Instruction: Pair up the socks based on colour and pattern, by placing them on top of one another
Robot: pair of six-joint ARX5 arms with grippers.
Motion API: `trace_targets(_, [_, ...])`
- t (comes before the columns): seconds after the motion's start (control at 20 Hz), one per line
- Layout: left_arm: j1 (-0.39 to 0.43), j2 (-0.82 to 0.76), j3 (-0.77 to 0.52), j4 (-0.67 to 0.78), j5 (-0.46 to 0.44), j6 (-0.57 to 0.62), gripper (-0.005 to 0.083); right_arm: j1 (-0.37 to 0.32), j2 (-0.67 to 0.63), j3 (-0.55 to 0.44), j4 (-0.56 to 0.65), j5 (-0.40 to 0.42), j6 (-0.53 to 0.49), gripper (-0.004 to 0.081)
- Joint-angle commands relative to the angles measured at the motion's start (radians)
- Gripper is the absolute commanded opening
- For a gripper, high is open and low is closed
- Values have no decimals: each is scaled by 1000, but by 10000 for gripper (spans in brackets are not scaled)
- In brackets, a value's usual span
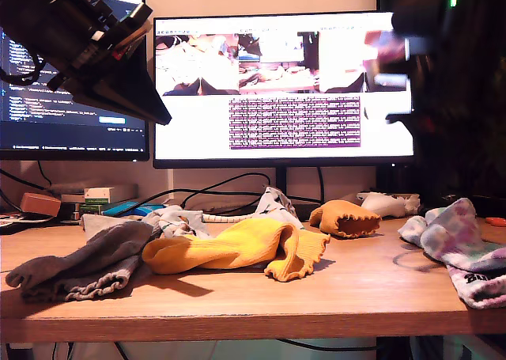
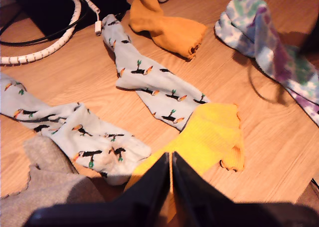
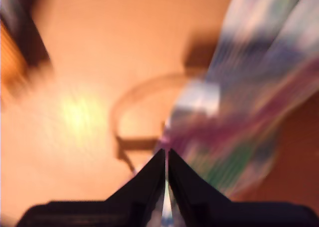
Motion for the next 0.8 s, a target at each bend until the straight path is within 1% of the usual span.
trace_targets(0.0, [-3,-6,-21,16,6,-2,-22,2,21,-9,101,-4,-127,70])
trace_targets(0.1, [-3,-6,-21,15,9,-2,-22,6,28,-9,207,-4,-307,287])
trace_targets(0.15, [-3,-6,-21,16,9,-2,-22,6,37,-9,270,-6,-370,373])
trace_targets(0.2, [-3,-6,-21,17,9,-2,-22,6,47,-9,318,-8,-435,395])
trace_targets(0.25, [-3,-6,-21,18,10,-2,-22,6,60,-9,352,-11,-510,387])
trace_targets(0.3, [-3,-6,-21,19,16,-2,-22,6,73,-9,373,-56,-544,385])
trace_targets(0.35, [-3,-6,-21,19,21,-2,-22,6,92,-9,373,-102,-599,385])
trace_targets(0.4, [-3,-6,-21,19,25,-2,-22,6,112,-9,375,-124,-646,386])
trace_targets(0.45, [-3,-6,-21,19,25,-2,-22,6,134,-8,390,-129,-637,386])
trace_targets(0.5, [-3,-6,-21,19,26,-2,-22,6,156,-5,412,-122,-594,387])
trace_targets(0.55, [-3,-6,-21,19,26,-2,-22,6,181,10,432,-98,-528,386])
trace_targets(0.6, [-3,-6,-21,20,27,-2,-22,6,207,38,429,-95,-428,386])
trace_targets(0.75, [-3,-6,-21,31,35,-1,-22,13,291,164,359,-95,-271,388])
